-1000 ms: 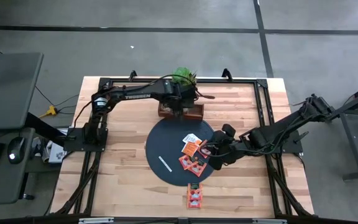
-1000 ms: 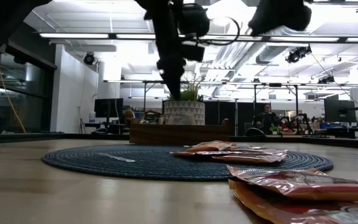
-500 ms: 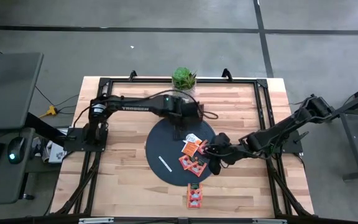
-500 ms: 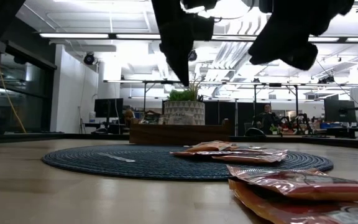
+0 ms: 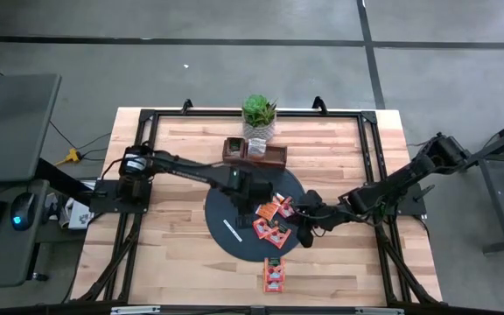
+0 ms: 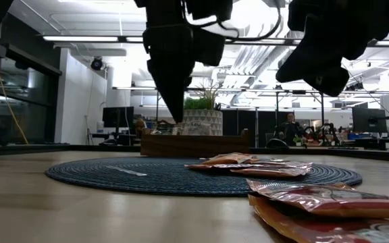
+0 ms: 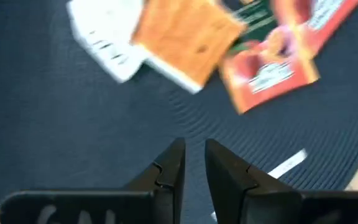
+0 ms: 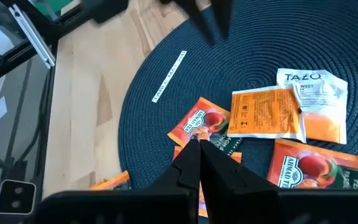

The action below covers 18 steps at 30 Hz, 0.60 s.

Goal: Pick & Place Tea
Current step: Put the white tea bag into the middle section of the wooden organizer

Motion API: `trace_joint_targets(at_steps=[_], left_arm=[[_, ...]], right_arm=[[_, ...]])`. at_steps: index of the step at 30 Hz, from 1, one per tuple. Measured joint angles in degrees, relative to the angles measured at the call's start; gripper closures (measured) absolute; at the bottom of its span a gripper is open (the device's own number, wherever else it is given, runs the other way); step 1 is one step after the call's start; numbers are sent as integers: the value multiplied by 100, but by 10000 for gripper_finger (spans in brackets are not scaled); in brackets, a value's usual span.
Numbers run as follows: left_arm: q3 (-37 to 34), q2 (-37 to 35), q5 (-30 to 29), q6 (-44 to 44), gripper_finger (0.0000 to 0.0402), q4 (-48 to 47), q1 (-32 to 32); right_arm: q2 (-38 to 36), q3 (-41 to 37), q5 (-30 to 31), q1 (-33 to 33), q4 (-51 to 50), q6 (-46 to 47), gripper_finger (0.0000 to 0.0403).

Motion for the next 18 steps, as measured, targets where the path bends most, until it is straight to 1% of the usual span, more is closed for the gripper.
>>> trace_joint_targets(at_steps=[4,6,8,11,13,18], left_arm=[[-262,-64,-2,-369,342,248,-312],[-347,-96,-6,-571,342,624,-433],[-470,-90,-7,-799,342,793,-539],[-591,-79,23,-1169,342,1195,-650],[-708,-87,22,-1437,342,1404,-703],[-1094,-85,-20,-2170,342,2198,-713]], right_arm=[[209,0,72,0,221,-110,402],[440,0,82,0,372,-110,402],[754,0,62,-3,566,-36,402],[1227,0,6,-17,805,274,402],[1484,-3,40,-22,886,637,402],[1778,-7,134,-26,1011,1305,402]])
